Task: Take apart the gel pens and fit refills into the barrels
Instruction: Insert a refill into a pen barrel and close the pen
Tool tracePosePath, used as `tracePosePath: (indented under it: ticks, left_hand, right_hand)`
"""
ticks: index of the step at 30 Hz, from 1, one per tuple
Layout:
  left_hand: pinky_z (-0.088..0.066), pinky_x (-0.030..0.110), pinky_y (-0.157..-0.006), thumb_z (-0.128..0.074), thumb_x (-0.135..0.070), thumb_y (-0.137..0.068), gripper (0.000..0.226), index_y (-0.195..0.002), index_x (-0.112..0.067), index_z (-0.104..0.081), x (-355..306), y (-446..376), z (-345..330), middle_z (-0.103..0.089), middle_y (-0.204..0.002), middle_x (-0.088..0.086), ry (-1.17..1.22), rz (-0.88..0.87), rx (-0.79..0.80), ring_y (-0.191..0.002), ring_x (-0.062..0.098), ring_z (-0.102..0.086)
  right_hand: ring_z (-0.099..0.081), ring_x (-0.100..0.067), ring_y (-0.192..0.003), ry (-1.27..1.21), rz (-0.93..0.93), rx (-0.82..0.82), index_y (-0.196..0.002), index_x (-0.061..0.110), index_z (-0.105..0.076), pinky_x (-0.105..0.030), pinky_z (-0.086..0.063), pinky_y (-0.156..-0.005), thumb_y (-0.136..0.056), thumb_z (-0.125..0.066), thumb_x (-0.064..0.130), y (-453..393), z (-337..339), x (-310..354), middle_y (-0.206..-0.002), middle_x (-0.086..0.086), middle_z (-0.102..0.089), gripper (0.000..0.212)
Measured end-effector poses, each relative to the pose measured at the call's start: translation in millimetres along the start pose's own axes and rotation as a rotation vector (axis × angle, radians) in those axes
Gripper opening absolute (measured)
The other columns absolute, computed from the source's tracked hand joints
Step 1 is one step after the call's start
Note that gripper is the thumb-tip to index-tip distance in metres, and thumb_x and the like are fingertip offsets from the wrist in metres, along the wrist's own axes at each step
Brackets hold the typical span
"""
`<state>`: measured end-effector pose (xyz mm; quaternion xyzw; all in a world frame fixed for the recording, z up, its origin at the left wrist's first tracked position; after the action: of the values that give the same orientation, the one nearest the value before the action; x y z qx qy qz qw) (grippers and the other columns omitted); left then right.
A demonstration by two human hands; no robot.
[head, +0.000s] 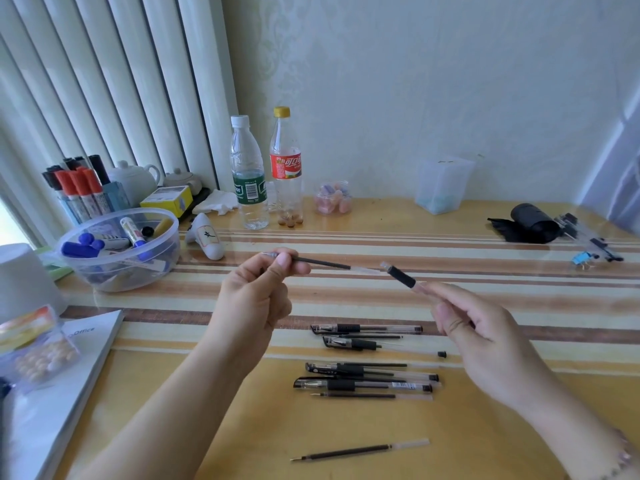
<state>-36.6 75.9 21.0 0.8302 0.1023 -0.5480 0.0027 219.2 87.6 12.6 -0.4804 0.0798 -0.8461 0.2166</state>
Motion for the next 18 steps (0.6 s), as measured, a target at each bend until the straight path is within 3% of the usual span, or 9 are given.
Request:
tracePosePath:
  ticks: [3, 8, 11, 18]
  left_hand:
    - [-0.024, 0.019, -0.042, -0.052, -0.016, -0.096, 0.019, -0.079, -0.015, -0.062, 3.3, -0.1, -0.2, -0.067, -0.077, 0.003, 0.005, 0.027, 0.006, -0.039, 0.010, -0.020]
    - [-0.025, 0.018, -0.040, -0.056, -0.018, -0.092, 0.015, -0.078, -0.017, -0.062, 7.2, -2.5, 3.3, -0.067, -0.076, 0.003, 0.021, 0.057, -0.006, -0.038, 0.009, -0.019]
    - [-0.022, 0.018, -0.040, -0.056, -0.018, -0.091, 0.014, -0.078, -0.017, -0.061, 8.9, -3.8, 5.0, -0.067, -0.074, 0.002, 0.039, 0.062, -0.015, -0.037, 0.009, -0.019]
    - [-0.022, 0.018, -0.040, -0.055, -0.017, -0.092, 0.016, -0.077, -0.017, -0.061, 10.1, -4.1, 4.7, -0.066, -0.073, 0.002, 0.047, 0.064, -0.004, -0.037, 0.008, -0.020]
  right_hand:
    - [-0.059, 0.003, -0.107, 0.038, 0.035, -0.008, -0.115, 0.049, -0.055, -0.007, -0.044, -0.086, -0.092, -0.041, 0.035, 0.5, -2.1, 4.9, -0.108, 0.023, -0.067, 0.030]
    - [-0.060, -0.006, -0.105, 0.021, 0.067, -0.022, -0.112, 0.046, -0.058, -0.012, -0.046, -0.087, -0.096, -0.044, 0.025, 1.3, -1.0, 8.4, -0.109, 0.012, -0.067, 0.030]
    - [-0.059, -0.003, -0.108, 0.016, 0.065, -0.023, -0.111, 0.045, -0.059, -0.010, -0.044, -0.088, -0.096, -0.044, 0.024, 1.0, -0.4, 8.9, -0.111, 0.018, -0.065, 0.029]
    - [-0.060, -0.011, -0.104, 0.029, 0.059, -0.020, -0.112, 0.043, -0.060, -0.029, -0.051, -0.089, -0.095, -0.044, 0.027, 1.1, -0.1, 8.1, -0.107, 0.008, -0.068, 0.028]
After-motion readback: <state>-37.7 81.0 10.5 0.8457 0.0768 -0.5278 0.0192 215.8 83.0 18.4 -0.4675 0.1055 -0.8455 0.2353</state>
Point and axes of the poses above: each hand's wrist, its own y-axis away from the middle knuckle, its own z-axis out of the back of the hand, x = y × z, the point moved 8 cm from there along -y, towards the middle knuckle
